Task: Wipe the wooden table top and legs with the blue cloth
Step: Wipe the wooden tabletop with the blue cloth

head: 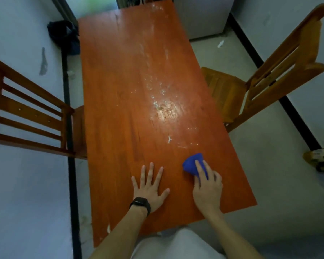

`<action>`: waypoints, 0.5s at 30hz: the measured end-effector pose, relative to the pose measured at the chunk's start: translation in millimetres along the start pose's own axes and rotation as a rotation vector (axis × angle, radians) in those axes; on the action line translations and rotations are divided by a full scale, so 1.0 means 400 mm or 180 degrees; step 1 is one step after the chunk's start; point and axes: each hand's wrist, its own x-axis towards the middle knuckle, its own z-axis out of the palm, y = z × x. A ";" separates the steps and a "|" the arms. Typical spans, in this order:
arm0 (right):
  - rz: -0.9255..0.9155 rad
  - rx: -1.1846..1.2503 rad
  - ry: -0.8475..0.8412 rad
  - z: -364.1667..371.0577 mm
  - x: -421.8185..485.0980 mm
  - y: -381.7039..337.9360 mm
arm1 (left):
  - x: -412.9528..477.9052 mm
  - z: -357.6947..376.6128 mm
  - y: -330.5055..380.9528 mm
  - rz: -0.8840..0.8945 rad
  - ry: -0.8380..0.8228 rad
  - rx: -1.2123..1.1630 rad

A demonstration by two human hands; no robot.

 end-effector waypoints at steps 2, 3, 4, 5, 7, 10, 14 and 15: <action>-0.0619 -0.0223 -0.0352 0.068 -0.034 -0.053 | -0.017 -0.010 -0.025 -0.0052 0.0313 -0.0187; -0.0897 -0.0295 -0.0508 0.104 -0.043 -0.079 | -0.025 -0.015 -0.047 -0.0207 0.0417 -0.0241; -0.1133 -0.0373 -0.0644 0.139 -0.049 -0.106 | -0.033 -0.019 -0.074 -0.0419 0.0448 -0.0257; -0.1322 -0.0455 -0.0739 0.170 -0.051 -0.136 | -0.040 -0.024 -0.102 -0.0608 0.0411 -0.0224; -0.1652 -0.0527 -0.0797 0.205 -0.034 -0.195 | -0.052 -0.034 -0.160 -0.0657 0.0186 -0.0044; -0.2116 -0.0708 -0.0719 0.198 0.030 -0.189 | -0.055 -0.051 -0.220 -0.0341 0.0034 0.0224; -0.0197 -0.0682 -0.0182 0.078 0.177 -0.035 | -0.042 -0.047 -0.254 -0.0052 0.0036 0.0447; 0.0526 -0.0549 -0.0086 0.037 0.207 -0.002 | -0.041 -0.042 -0.258 -0.0025 0.0047 0.0438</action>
